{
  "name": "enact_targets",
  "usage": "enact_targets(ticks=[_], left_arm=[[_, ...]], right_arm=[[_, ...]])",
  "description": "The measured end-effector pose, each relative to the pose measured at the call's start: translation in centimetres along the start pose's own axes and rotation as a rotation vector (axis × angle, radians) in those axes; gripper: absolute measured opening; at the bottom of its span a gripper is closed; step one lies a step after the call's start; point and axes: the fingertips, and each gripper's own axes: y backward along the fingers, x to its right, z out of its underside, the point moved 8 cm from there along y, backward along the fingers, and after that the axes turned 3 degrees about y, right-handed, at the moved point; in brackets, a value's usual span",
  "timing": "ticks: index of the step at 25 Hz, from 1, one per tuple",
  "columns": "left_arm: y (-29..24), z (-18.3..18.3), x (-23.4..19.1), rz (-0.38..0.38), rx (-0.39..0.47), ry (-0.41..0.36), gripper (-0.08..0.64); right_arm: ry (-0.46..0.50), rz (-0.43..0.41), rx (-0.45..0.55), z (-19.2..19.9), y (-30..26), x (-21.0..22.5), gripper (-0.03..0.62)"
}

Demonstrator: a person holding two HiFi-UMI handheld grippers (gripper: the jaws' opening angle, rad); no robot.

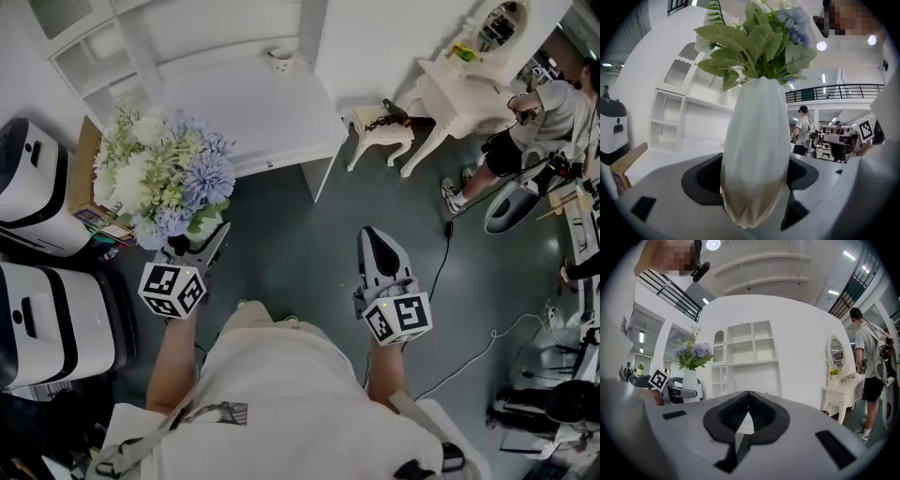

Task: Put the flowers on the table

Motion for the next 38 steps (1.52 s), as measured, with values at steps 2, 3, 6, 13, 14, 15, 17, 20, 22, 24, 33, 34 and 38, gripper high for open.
enact_targets(ticks=[2,3,6,13,14,15,17,20,22,24,33,34,38], left_arm=[[0.2,0.0,0.0,-0.001,0.009,0.002,0.383],[0.4,-0.1,-0.2,0.003,0.012,0.002,0.383],[0.9,-0.1,-0.8,0.013,0.018,-0.001,0.383],[-1.0,0.2,-1.9,0.031,0.008,0.011,0.383],[-1.7,0.5,-2.1,0.037,0.003,0.017,0.383],[-2.6,0.8,-2.4,0.043,-0.001,0.023,0.383],[-4.5,1.4,-3.0,0.056,-0.007,0.033,0.383],[-8.3,1.7,-3.7,0.088,-0.013,0.047,0.383],[-11.3,1.5,-4.6,0.113,-0.016,0.051,0.383],[-14.9,0.8,-6.3,0.133,-0.018,0.058,0.383],[-25.5,-2.1,-13.2,0.192,-0.031,0.064,0.382],[-25.8,-2.3,-13.8,0.195,-0.034,0.066,0.382],[-30.3,-3.7,-17.5,0.23,-0.044,0.077,0.382]], right_arm=[[-0.004,0.0,0.002,0.2,0.2,0.0,0.011],[-0.006,0.002,0.003,0.3,0.2,-0.3,0.011],[-0.009,0.007,-0.002,0.5,0.0,-0.9,0.011],[-0.008,0.008,-0.019,0.9,-2.0,-0.7,0.011],[-0.007,0.013,-0.024,1.0,-2.3,-0.4,0.011],[-0.008,0.02,-0.03,1.3,-2.8,-0.1,0.011],[-0.01,0.033,-0.046,2.0,-3.7,0.7,0.011],[-0.01,0.058,-0.066,2.6,-5.5,2.6,0.011],[-0.007,0.076,-0.076,2.6,-7.5,4.0,0.011],[0.0,0.088,-0.09,2.1,-11.0,5.3,0.011],[0.048,0.088,-0.117,-0.7,-24.0,8.4,0.011],[0.048,0.087,-0.122,-0.8,-24.7,8.2,0.011],[0.055,0.099,-0.152,-1.6,-30.5,8.4,0.011]])
